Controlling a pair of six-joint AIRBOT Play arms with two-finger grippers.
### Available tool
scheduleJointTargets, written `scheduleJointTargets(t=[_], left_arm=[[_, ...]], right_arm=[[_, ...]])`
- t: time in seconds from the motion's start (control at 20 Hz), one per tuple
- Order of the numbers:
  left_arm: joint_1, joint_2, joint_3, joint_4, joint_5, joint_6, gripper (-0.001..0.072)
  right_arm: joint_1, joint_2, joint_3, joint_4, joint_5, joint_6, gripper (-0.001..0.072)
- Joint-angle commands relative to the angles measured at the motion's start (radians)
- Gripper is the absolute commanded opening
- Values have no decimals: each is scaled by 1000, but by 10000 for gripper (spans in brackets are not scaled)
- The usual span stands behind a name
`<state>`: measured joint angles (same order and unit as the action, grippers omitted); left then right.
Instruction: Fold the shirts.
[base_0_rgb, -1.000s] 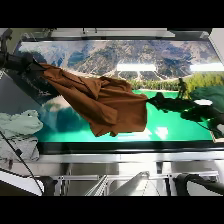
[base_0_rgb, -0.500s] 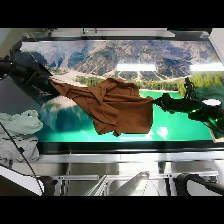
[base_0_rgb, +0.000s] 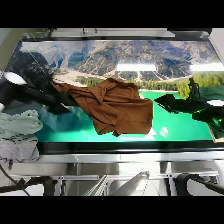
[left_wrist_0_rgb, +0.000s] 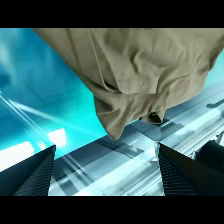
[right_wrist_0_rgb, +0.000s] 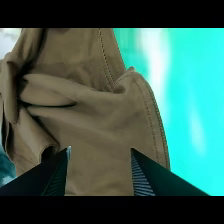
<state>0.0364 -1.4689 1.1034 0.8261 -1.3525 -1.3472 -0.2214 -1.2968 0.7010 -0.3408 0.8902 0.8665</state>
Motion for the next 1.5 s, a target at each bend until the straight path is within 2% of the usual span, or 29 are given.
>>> scheduleJointTargets(t=[0.0,0.2,0.3,0.55,0.75,0.85,1.1,1.45], left_arm=[[-212,41,-192,-98,270,-15,710],[-362,5,-178,-113,467,-30,709],[-388,-37,-154,-113,491,-51,692],[-394,-167,-63,-120,337,-86,692],[-415,-193,-57,-138,392,-94,692],[-407,-192,-30,-172,368,-94,692],[-393,-192,101,-164,204,-103,692],[-425,-193,-27,-172,230,-121,692]], right_arm=[[-7,-17,1,-4,28,-2,436],[-7,-65,1,-3,66,-4,432],[-7,-70,1,-3,68,-7,431],[-7,-70,2,-2,69,-22,430],[-7,-71,3,4,69,-34,430],[-7,-71,3,3,69,-34,430],[-7,-71,3,4,68,-34,429],[-8,-112,3,0,69,-74,430]])
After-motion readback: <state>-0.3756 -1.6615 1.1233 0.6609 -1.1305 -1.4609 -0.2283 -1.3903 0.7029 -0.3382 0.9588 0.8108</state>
